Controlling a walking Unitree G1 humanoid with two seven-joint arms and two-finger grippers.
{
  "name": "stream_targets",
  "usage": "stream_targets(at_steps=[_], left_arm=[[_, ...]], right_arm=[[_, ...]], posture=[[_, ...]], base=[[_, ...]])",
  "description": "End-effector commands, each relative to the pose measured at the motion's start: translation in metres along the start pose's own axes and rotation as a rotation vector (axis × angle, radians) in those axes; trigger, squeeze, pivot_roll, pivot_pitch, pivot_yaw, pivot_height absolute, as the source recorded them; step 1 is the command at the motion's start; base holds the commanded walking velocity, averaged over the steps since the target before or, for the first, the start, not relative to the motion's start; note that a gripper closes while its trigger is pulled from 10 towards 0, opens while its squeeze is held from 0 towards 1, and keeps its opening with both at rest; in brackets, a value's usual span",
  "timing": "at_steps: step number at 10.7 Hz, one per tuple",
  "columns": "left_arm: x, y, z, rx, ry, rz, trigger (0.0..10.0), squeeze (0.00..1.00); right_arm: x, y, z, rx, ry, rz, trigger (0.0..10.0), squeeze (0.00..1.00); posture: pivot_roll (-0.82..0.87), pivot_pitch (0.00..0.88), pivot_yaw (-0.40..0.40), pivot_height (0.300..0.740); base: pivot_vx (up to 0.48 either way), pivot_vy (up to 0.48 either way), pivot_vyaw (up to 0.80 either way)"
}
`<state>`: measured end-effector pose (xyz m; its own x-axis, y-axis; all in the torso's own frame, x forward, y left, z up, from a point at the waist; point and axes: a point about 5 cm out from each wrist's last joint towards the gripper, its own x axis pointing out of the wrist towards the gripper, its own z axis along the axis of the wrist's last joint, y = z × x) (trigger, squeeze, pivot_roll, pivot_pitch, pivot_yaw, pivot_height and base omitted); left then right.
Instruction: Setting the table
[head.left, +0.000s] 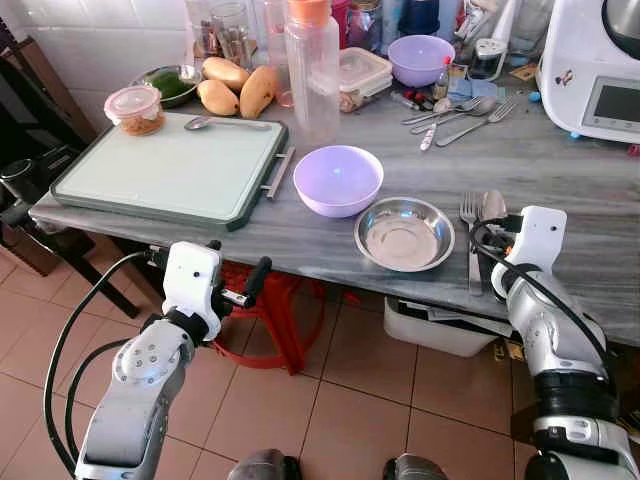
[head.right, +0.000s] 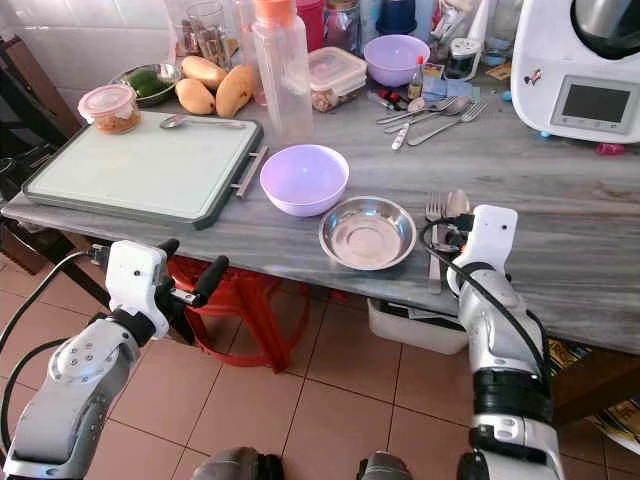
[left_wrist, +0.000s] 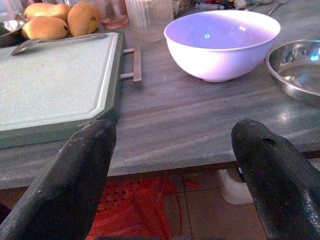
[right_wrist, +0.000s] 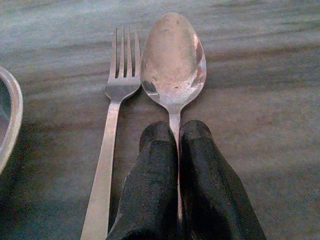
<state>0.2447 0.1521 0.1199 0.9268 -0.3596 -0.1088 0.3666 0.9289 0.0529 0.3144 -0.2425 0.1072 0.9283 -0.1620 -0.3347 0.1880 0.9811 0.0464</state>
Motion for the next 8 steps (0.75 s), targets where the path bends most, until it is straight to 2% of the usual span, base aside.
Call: stream_targets(at_steps=[1,3,4,5,6,8], left_arm=[[0.0009,0.0013,0.0001,0.009,0.004,0.011,10.0,0.00],[0.0021,0.0016,0.0002,0.010,0.003,0.009,10.0,0.00],[0.0028,0.0016,0.0005,0.011,0.002,0.008,10.0,0.00],[0.0030,0.0015,0.0006,0.012,0.001,0.008,10.0,0.00],[0.0034,0.0014,0.0007,0.012,0.000,0.008,10.0,0.00],[0.0042,0.0008,0.0003,0.010,0.001,0.008,10.0,0.00]], right_arm=[[-0.0028,-0.0065,-0.0344,-0.001,0.152,-0.036,10.0,0.00],[-0.0027,-0.0068,-0.0341,0.005,0.149,-0.039,10.0,0.00],[-0.0026,-0.0076,-0.0335,0.010,0.145,-0.043,10.0,0.93],[-0.0025,-0.0084,-0.0325,0.011,0.141,-0.047,10.0,0.93],[-0.0025,-0.0097,-0.0314,0.006,0.136,-0.053,10.0,1.00],[-0.0025,-0.0141,-0.0278,-0.006,0.117,-0.071,10.0,1.00]], posture=[[0.03,0.048,0.104,0.740],[0.03,0.045,0.105,0.740],[0.03,0.045,0.107,0.740],[0.03,0.043,0.106,0.740],[0.03,0.043,0.106,0.740],[0.03,0.042,0.106,0.740]], base=[[0.000,0.000,0.00],[0.000,0.000,0.00],[0.000,0.000,0.00],[0.000,0.000,0.00],[0.000,0.000,0.00],[0.000,0.000,0.00]])
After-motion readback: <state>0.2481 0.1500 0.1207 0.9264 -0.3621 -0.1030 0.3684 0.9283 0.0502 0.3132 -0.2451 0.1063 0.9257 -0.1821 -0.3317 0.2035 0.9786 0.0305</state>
